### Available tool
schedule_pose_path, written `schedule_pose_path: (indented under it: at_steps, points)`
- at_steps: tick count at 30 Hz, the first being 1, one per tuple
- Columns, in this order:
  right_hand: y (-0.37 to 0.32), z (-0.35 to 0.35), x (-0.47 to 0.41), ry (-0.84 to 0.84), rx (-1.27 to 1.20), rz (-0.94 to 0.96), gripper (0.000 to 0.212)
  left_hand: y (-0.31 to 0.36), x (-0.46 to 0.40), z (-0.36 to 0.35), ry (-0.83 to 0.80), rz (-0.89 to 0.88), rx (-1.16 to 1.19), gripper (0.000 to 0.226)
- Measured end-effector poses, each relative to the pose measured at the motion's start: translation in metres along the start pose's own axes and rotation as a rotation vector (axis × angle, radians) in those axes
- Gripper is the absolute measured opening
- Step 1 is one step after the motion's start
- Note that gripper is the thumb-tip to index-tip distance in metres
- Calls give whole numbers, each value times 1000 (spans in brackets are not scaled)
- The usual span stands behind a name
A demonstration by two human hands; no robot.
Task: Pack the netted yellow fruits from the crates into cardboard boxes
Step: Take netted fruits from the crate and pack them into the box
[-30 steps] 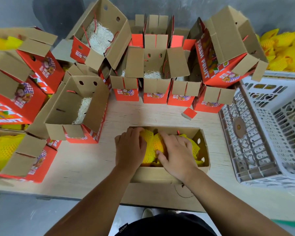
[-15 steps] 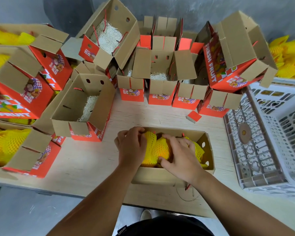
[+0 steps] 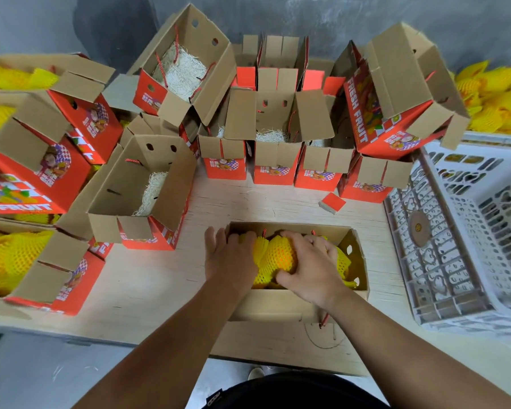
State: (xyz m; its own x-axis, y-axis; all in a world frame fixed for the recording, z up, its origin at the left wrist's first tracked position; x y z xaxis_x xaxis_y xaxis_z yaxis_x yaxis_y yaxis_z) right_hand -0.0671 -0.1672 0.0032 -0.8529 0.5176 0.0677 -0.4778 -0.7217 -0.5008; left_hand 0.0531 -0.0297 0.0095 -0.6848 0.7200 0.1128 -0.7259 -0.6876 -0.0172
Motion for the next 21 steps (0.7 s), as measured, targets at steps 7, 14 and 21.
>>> schedule_pose_path:
  at_steps: [7, 14, 21]
  points:
    - [1, 2, 1, -27, 26, 18, 64, -16, -6, 15, 83, 73, 131, 61]
    - [-1, -9, -3, -11, 250, 26, 57, -15, -7, -7, 129, 99, 325, 39]
    - [-5, -8, -2, -18, 294, 31, 68, -10, -11, -19, 105, 179, 379, 46]
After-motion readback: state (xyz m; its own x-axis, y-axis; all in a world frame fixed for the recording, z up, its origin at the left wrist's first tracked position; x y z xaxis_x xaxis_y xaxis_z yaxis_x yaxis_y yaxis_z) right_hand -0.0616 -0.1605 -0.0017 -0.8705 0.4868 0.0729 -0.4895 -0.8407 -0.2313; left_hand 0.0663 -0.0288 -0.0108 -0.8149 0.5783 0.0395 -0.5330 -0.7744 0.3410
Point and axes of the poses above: each hand's wrist, its own x-axis away from the middle knuckle, its own z-axis out of the back of the hand, y = z × x, the point moved 3 cm from there along -x, towards the middle knuckle, and after that the axes turned 2 degrees about -z, right-handed, at the moved point
